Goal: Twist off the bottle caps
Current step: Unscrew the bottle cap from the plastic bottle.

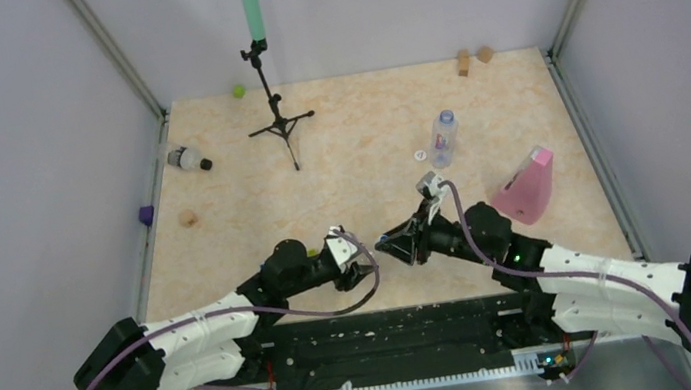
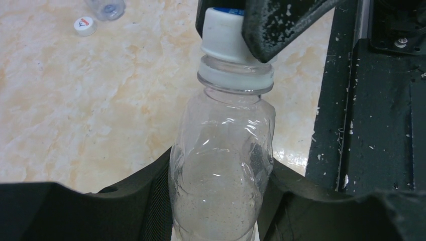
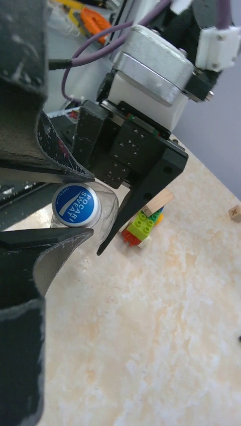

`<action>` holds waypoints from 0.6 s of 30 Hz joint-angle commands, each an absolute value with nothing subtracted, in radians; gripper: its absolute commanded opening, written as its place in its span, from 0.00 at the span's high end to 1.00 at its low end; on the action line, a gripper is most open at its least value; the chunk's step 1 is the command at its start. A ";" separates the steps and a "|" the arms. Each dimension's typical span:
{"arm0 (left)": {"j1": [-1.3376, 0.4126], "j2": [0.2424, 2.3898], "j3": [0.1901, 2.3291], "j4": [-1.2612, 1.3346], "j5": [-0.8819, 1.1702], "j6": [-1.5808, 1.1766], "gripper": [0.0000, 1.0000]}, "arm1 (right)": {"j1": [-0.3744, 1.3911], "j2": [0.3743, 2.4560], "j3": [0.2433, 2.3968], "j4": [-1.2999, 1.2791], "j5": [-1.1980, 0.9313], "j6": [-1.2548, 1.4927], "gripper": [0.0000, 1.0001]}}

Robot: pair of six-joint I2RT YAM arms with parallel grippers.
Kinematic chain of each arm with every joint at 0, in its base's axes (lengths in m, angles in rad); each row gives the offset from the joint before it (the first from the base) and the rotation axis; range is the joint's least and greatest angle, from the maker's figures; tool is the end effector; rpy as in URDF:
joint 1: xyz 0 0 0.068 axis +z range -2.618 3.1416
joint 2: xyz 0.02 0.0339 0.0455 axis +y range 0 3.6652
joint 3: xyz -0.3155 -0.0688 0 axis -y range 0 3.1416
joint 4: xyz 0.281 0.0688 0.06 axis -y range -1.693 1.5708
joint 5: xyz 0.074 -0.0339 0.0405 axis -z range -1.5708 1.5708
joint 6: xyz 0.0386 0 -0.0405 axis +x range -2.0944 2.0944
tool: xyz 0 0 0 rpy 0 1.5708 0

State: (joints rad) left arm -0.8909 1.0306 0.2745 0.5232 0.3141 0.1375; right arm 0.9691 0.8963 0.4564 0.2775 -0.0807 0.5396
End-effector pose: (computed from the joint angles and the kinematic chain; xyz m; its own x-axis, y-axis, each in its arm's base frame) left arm 0.1234 -0.1716 0.2094 -0.0165 0.2277 -0.9736 0.9397 0.3361 0.0627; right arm 0.1184 0.1780 0.2764 -0.5238 0.1418 -0.8399 -0.6966 0.4963 0.5182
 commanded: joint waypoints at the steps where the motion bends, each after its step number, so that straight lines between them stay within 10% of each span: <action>1: -0.893 1.032 0.267 0.604 0.351 0.119 1.00 | 0.987 0.889 0.313 0.604 -0.316 0.217 0.86; 18: -0.893 1.033 0.268 0.627 0.521 0.131 1.00 | 0.986 1.025 0.294 0.679 -0.656 -0.422 0.80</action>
State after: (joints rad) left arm -0.8658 1.0252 0.2573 0.5556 0.4511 0.1814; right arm 0.9504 0.9703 0.2661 0.7780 -0.4465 -0.2405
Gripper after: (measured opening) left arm 0.527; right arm 0.305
